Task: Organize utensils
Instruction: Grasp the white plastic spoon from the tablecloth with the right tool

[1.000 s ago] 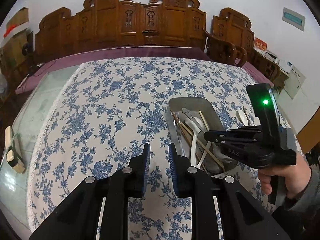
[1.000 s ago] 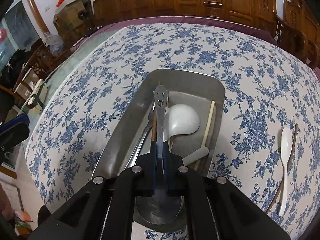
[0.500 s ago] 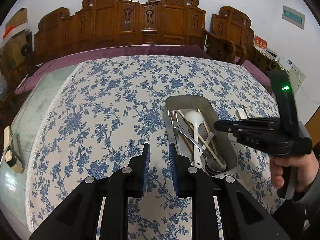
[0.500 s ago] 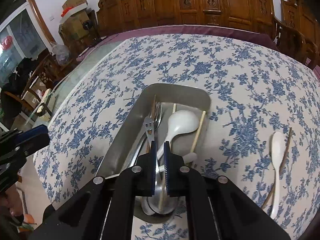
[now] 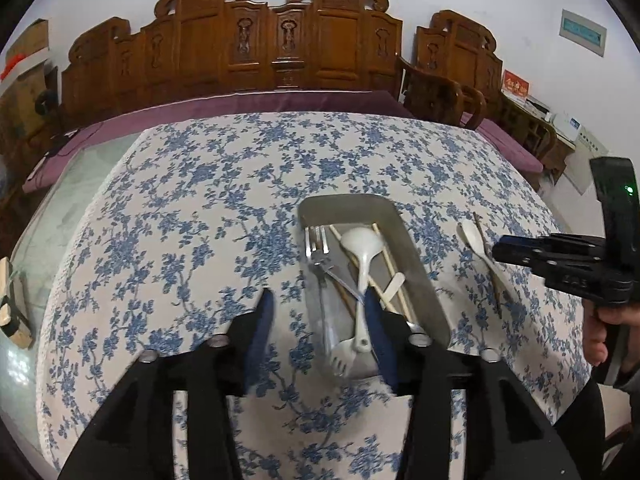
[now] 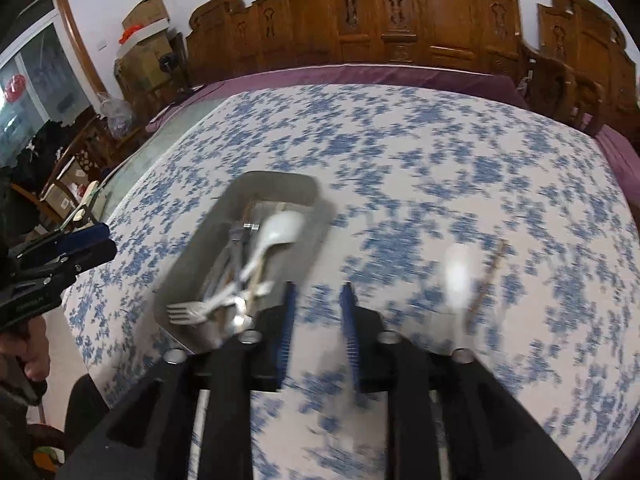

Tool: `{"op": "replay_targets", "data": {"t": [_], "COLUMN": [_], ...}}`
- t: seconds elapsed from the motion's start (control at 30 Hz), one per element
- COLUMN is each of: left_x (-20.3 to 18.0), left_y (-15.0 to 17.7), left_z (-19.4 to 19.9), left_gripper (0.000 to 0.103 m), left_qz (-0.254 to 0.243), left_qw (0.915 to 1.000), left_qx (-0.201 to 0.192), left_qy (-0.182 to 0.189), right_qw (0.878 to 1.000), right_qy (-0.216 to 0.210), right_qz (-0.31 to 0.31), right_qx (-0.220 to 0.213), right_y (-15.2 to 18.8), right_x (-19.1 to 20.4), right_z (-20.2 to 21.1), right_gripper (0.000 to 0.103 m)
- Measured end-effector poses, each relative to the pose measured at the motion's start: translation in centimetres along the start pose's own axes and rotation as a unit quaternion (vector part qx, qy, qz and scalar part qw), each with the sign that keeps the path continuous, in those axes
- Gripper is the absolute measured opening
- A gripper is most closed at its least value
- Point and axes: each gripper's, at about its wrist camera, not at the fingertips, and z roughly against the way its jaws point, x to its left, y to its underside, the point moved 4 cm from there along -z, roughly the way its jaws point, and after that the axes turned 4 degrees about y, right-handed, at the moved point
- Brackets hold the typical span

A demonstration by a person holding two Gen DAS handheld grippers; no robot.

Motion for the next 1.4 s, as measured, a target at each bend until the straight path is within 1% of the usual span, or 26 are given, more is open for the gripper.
{"op": "replay_targets", "data": {"t": [0.03, 0.07, 0.13, 0.2, 0.23, 0.27, 0.33, 0.47, 0.6, 0.67, 0.77, 0.97, 1.13, 1.23, 1.27, 1.3, 1.33, 1.4], "left_x": [-0.3, -0.6, -1.3, -2.0, -2.3, -2.7, -3.7, -5.4, -7.3, -8.0, -9.2, -11.0, -11.7, -12.0, -12.0, -12.2, -12.3, -12.7], "left_y": [-0.1, -0.2, -0.3, -0.4, -0.4, -0.4, -0.4, -0.2, -0.1, 0.1, 0.4, 1.1, 1.5, 1.6, 1.6, 1.6, 1.6, 1.7], "left_z": [-0.1, -0.1, -0.4, -0.7, -0.8, -0.9, -1.2, -1.6, -2.2, -2.5, -3.0, -3.7, -4.1, -4.2, -4.3, -4.3, -4.4, -4.5], "left_gripper": [0.062, 0.066, 0.067, 0.070, 0.079, 0.082, 0.082, 0.082, 0.083, 0.086, 0.087, 0.087, 0.087, 0.087, 0.087, 0.087, 0.086, 0.087], "left_qz": [0.001, 0.001, 0.003, 0.005, 0.004, 0.001, -0.005, -0.011, -0.016, -0.018, -0.023, -0.035, -0.040, -0.039, -0.039, -0.039, -0.040, -0.044], "left_qw": [1.0000, 1.0000, 1.0000, 1.0000, 1.0000, 1.0000, 1.0000, 0.9998, 0.9995, 0.9994, 0.9990, 0.9983, 0.9980, 0.9980, 0.9979, 0.9979, 0.9979, 0.9978], "left_qx": [-0.002, -0.005, -0.004, -0.002, -0.003, -0.007, -0.006, -0.004, -0.002, -0.001, 0.005, 0.015, 0.020, 0.021, 0.022, 0.022, 0.023, 0.024], "left_qy": [-0.002, -0.004, 0.000, 0.002, 0.002, 0.002, 0.005, 0.017, 0.027, 0.030, 0.037, 0.044, 0.045, 0.046, 0.046, 0.046, 0.046, 0.044], "right_qw": [1.000, 1.000, 1.000, 1.000, 0.999, 0.999, 0.999, 0.998, 0.997, 0.997, 0.995, 0.992, 0.991, 0.988, 0.987, 0.987, 0.987, 0.986], "right_qy": [0.000, -0.002, 0.010, 0.024, 0.027, 0.033, 0.042, 0.051, 0.054, 0.054, 0.058, 0.077, 0.088, 0.104, 0.112, 0.112, 0.110, 0.114], "right_qz": [-0.002, -0.006, -0.008, -0.013, -0.016, -0.020, -0.026, -0.027, -0.026, -0.032, -0.035, -0.030, -0.007, 0.018, 0.028, 0.031, 0.031, 0.037], "right_qx": [0.002, 0.007, 0.009, 0.011, 0.012, 0.013, 0.016, 0.029, 0.040, 0.053, 0.071, 0.099, 0.104, 0.109, 0.109, 0.111, 0.113, 0.116], "right_y": [0.2, 0.5, 1.0, 1.5, 1.7, 2.0, 2.6, 3.7, 4.3, 4.8, 5.3, 5.7, 5.7, 5.8, 5.8, 5.8, 5.8, 5.9], "right_x": [-0.8, -1.8, -3.6, -5.6, -6.3, -7.1, -8.4, -9.4, -9.5, -9.6, -9.8, -10.2, -9.8, -9.3, -9.0, -8.8, -8.7, -8.5], "right_z": [0.2, 0.6, 1.2, 1.7, 1.8, 1.9, 1.8, 0.6, -1.5, -2.9, -4.4, -6.1, -6.4, -6.6, -6.6, -6.6, -6.6, -6.6], "right_gripper": [0.028, 0.028, 0.028, 0.028, 0.028, 0.028, 0.028, 0.028, 0.028, 0.028, 0.028, 0.028, 0.028, 0.028, 0.027, 0.022, 0.013, 0.013]}}
